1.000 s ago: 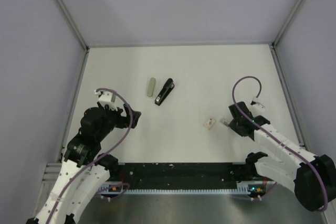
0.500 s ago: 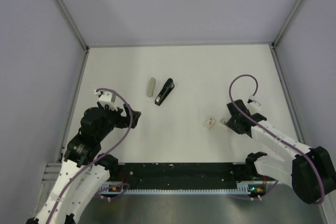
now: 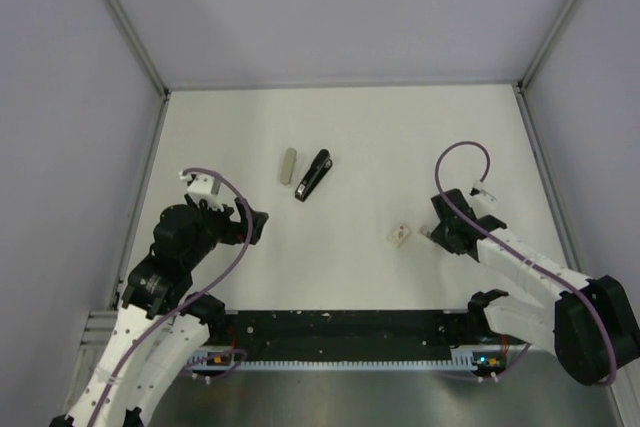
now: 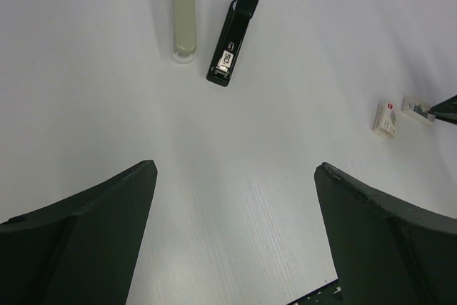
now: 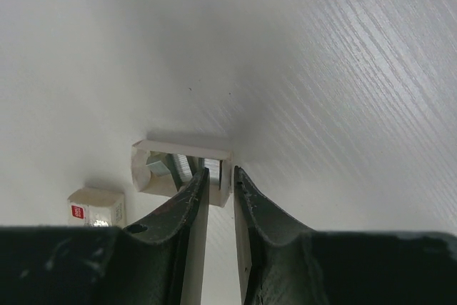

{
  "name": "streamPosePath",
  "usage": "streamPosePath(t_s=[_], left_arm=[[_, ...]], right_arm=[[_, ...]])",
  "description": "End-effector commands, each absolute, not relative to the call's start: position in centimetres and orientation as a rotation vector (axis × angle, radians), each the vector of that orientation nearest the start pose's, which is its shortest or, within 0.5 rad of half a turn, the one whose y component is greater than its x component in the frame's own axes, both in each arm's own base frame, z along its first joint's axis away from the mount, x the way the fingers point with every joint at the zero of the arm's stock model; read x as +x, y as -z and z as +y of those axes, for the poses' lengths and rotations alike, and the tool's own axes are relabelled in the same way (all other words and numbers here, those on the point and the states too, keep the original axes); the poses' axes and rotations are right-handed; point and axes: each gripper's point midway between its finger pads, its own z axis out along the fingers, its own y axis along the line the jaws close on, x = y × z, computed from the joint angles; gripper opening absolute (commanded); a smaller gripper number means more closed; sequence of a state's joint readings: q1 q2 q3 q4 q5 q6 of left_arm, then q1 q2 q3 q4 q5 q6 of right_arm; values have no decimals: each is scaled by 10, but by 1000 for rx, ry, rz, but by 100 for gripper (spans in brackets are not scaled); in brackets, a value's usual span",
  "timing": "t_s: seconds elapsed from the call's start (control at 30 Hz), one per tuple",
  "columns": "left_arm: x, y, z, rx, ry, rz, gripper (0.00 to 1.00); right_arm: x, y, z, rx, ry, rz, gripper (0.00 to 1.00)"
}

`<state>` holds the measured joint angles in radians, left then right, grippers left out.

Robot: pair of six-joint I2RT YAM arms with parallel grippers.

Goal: Unload the staples from the stapler

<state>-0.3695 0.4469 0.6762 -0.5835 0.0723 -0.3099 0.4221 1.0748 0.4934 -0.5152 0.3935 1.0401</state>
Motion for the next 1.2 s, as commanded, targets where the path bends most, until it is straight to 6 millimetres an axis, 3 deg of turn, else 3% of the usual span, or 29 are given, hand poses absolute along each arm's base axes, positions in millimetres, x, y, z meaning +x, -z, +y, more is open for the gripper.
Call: streamPosePath(t_s=[0.0,0.6,0.97,1.17], left_arm=[[205,-230,-106,121,523,1900,99],[205,-229,-106,120,520,1903,99],[205,-228,-106,123,522,1910,99],[205,-227,-109,136,531,1914,99]], right_arm=[[231,-35,63,895,-60,2344,20],[222,-22,62,881,-44,2386,16],[223,-23,62,864,-44,2388,0],[225,-28,63,820,-51,2390,0]])
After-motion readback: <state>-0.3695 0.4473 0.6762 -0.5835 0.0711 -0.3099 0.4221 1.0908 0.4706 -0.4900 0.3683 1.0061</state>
